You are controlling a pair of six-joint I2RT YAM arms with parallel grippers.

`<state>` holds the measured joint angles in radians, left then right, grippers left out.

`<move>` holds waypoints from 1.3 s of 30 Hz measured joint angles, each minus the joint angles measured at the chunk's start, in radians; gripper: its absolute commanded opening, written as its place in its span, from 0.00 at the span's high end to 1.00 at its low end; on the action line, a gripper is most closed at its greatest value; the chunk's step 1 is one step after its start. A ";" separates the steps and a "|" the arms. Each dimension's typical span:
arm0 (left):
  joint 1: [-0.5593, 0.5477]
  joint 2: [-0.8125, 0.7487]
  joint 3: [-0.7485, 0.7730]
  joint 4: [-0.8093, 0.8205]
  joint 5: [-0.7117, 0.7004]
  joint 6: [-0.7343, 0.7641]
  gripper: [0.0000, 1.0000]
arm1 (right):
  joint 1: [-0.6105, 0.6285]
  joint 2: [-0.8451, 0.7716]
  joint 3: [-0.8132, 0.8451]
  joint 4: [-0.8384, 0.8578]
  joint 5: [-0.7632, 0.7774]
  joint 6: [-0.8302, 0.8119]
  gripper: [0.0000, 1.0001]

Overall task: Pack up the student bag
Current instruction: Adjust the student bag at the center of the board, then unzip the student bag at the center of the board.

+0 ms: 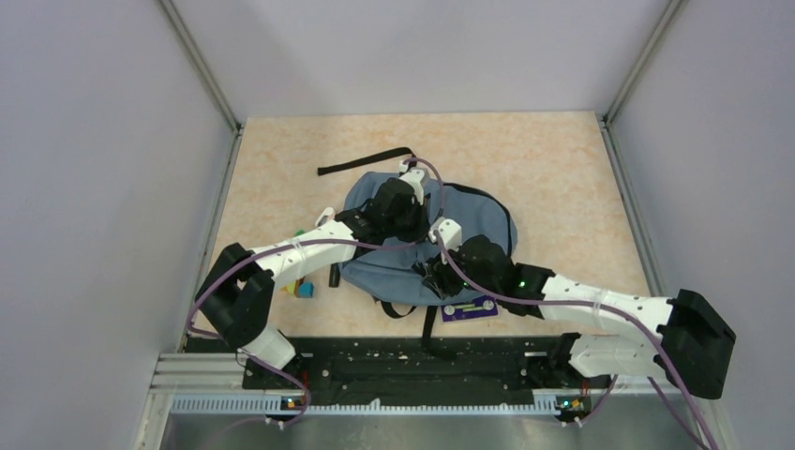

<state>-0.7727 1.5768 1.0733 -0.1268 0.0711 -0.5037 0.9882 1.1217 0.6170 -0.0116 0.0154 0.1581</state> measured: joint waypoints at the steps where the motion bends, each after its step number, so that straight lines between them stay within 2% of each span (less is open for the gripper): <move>1: 0.000 0.000 0.000 0.000 0.000 0.000 1.00 | 0.003 0.007 0.000 0.000 0.010 -0.002 0.55; 7: 0.000 0.000 0.000 -0.001 0.000 0.000 1.00 | 0.010 0.022 0.001 0.003 0.058 -0.001 0.64; 9: 0.001 0.000 0.000 -0.001 0.000 0.000 1.00 | 0.011 0.022 0.001 0.004 0.063 0.000 0.70; 18: 0.001 0.000 0.000 -0.001 0.000 0.000 1.00 | 0.011 0.022 0.001 0.005 0.088 0.002 0.82; 31: 0.001 0.000 0.000 -0.002 0.000 0.000 1.00 | 0.011 0.026 0.001 0.004 0.097 0.002 0.86; 37: 0.001 0.000 0.000 -0.006 -0.005 0.000 1.00 | 0.018 0.032 0.001 0.005 0.122 0.002 1.00; 39: 0.001 0.000 0.000 -0.006 -0.008 0.000 1.00 | 0.022 0.032 0.001 0.004 0.141 0.004 1.00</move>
<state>-0.7719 1.5768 1.0729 -0.1333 0.0628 -0.5034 1.0103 1.1542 0.6178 -0.0074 0.1562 0.1619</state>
